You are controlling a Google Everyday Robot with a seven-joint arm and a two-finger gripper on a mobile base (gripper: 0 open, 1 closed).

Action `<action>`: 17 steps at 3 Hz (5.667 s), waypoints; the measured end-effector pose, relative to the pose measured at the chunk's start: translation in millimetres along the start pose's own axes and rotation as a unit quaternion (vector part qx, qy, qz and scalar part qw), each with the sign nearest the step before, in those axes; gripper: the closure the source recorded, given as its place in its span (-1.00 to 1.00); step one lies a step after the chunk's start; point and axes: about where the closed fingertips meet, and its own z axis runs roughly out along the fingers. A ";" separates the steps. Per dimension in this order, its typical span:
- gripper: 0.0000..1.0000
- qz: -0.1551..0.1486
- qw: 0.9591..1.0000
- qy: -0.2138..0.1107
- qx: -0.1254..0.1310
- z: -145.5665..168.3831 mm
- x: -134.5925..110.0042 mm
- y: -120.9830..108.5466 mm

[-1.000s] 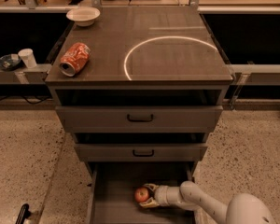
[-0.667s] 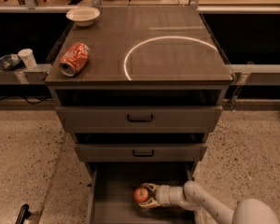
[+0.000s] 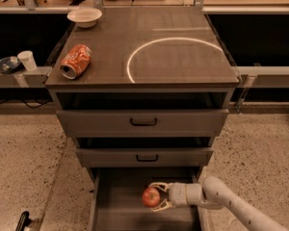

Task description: Pick apple from bottom drawer and place on counter

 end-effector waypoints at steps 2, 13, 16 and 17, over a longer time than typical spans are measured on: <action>1.00 -0.078 0.994 -0.006 -0.075 -64.6 -175.4 -14.0; 1.00 -0.101 0.953 0.187 0.216 -198.8 -478.6 -342.0; 1.00 -0.090 0.919 0.293 0.247 -192.9 -489.2 -389.2; 1.00 -0.016 0.914 0.294 0.278 -197.8 -468.6 -406.5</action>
Offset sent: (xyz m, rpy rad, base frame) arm -0.0241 -0.0320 0.3815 -0.2777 -0.2490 0.2869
